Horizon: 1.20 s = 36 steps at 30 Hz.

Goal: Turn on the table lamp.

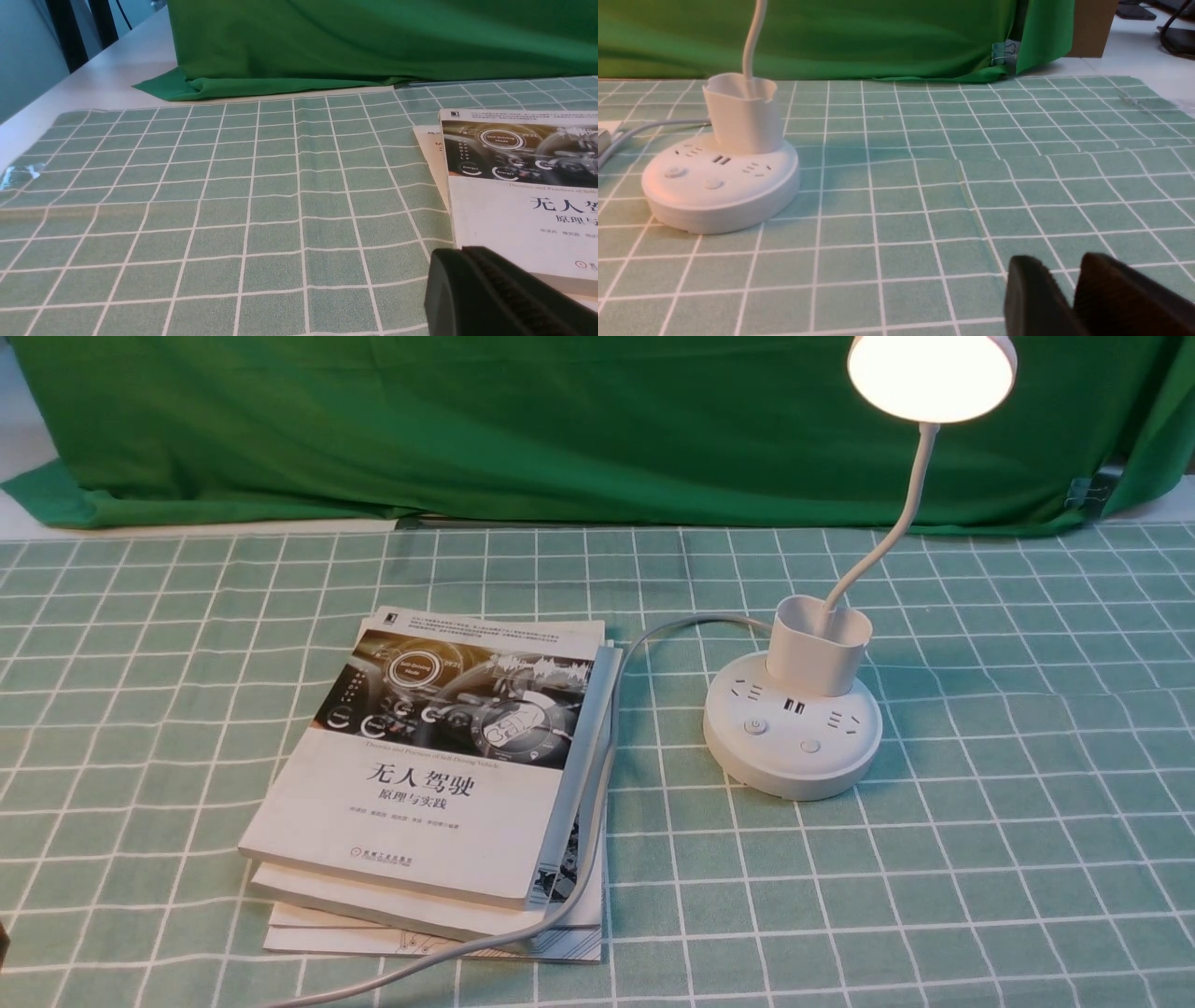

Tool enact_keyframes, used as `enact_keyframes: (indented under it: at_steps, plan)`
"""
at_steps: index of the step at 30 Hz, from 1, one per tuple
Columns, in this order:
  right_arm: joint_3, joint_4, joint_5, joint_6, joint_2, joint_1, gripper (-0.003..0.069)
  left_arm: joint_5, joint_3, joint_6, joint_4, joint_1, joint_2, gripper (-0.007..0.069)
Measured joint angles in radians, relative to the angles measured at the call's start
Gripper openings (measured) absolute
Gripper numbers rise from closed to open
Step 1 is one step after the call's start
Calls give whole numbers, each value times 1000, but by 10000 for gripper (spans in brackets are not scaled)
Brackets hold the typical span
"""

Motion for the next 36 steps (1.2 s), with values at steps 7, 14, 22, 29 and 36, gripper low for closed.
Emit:
enact_keyframes:
  at_steps: [7,14,22,29,36]
  plan:
    - [0,0,1,-1,0,0,232,0,0,0,0,0,0,21]
    - [0,0,4,-1,0,0,237,0,0,0,0,0,0,21]
    - [0,0,4,0,0,0,237,0,0,0,0,0,0,21]
    - [0,0,4,0,0,0,238,0,0,0,0,0,0,21]
    - [0,0,4,0,0,0,238,0,0,0,0,0,0,21]
